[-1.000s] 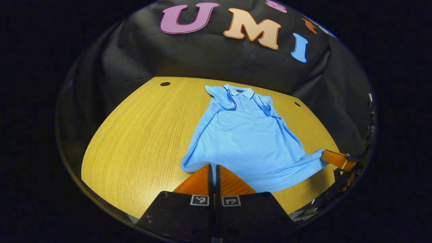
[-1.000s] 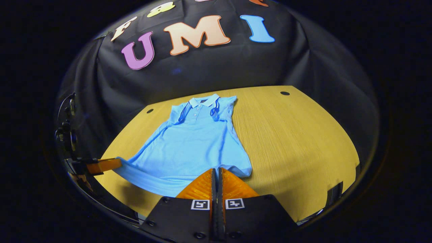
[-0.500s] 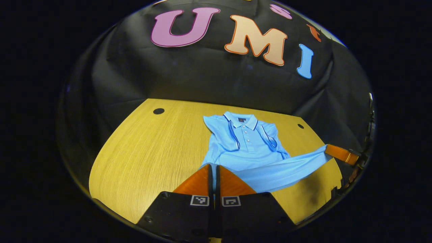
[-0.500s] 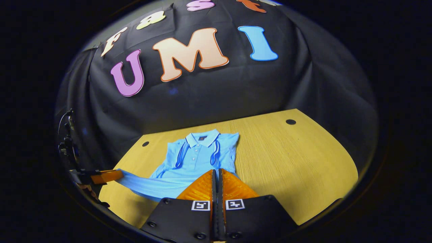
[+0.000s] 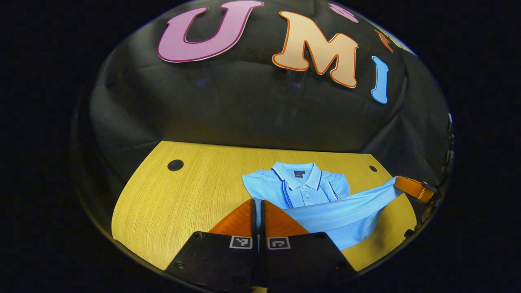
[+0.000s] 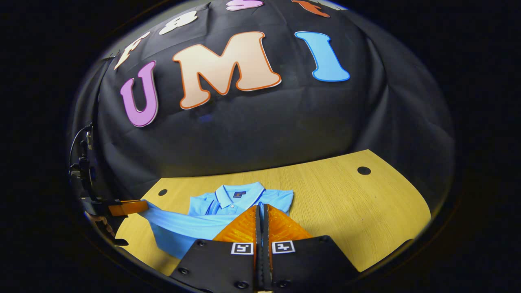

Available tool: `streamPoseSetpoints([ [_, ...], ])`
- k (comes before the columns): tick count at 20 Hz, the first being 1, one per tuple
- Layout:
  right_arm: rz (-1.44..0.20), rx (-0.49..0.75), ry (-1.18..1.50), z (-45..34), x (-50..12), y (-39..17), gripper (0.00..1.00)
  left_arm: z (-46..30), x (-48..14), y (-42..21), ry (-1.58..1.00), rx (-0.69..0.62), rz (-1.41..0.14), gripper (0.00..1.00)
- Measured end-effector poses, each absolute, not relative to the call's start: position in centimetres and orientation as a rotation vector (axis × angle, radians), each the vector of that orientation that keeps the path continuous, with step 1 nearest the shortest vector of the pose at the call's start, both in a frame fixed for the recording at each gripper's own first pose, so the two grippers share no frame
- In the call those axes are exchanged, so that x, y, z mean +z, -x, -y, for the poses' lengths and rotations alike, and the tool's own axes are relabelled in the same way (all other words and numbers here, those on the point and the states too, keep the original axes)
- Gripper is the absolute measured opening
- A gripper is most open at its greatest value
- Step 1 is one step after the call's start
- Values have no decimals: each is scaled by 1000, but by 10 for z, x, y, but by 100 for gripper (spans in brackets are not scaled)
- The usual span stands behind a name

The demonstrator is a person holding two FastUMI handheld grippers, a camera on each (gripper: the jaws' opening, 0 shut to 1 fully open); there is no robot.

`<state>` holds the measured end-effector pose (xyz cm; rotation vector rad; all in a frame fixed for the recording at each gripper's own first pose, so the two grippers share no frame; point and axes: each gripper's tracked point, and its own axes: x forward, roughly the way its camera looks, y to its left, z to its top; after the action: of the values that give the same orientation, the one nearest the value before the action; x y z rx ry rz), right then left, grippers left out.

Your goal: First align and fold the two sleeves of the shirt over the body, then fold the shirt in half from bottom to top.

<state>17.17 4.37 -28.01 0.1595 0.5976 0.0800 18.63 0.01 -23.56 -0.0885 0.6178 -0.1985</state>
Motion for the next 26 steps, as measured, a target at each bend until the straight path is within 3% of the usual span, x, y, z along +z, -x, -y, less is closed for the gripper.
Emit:
streamPoseSetpoints([
  [9, -627, -29, -172, -38, -359, -265, 2, 10, -297, -280, 65, -217, -648, 0],
  [10, -638, -42, -176, -37, -371, -271, 6, 12, -305, -286, 67, -220, -654, 0],
  [11, -649, -56, -177, -36, -382, -278, 2, 13, -312, -290, 75, -220, -662, 0],
  [12, -667, -70, -176, -34, -394, -281, 5, 13, -324, -298, 80, -216, -664, 0],
  [13, -681, -83, -174, -33, -403, -283, 0, 14, -330, -303, 82, -219, -663, 0],
  [16, -687, -95, -152, -33, -413, -285, 11, 17, -348, -306, 72, -229, -675, 4],
  [19, -579, -56, -63, -37, -380, -285, 75, 13, -332, -299, 131, -207, -653, 99],
  [20, -551, -44, -40, -40, -367, -279, 96, 9, -324, -297, 151, -181, -626, 95],
  [21, -528, -36, -19, -42, -356, -274, 100, 5, -309, -294, 157, -160, -590, 96],
  [26, -425, -3, -17, -45, -290, -230, 100, 0, -232, -250, 110, -153, -444, 96],
])
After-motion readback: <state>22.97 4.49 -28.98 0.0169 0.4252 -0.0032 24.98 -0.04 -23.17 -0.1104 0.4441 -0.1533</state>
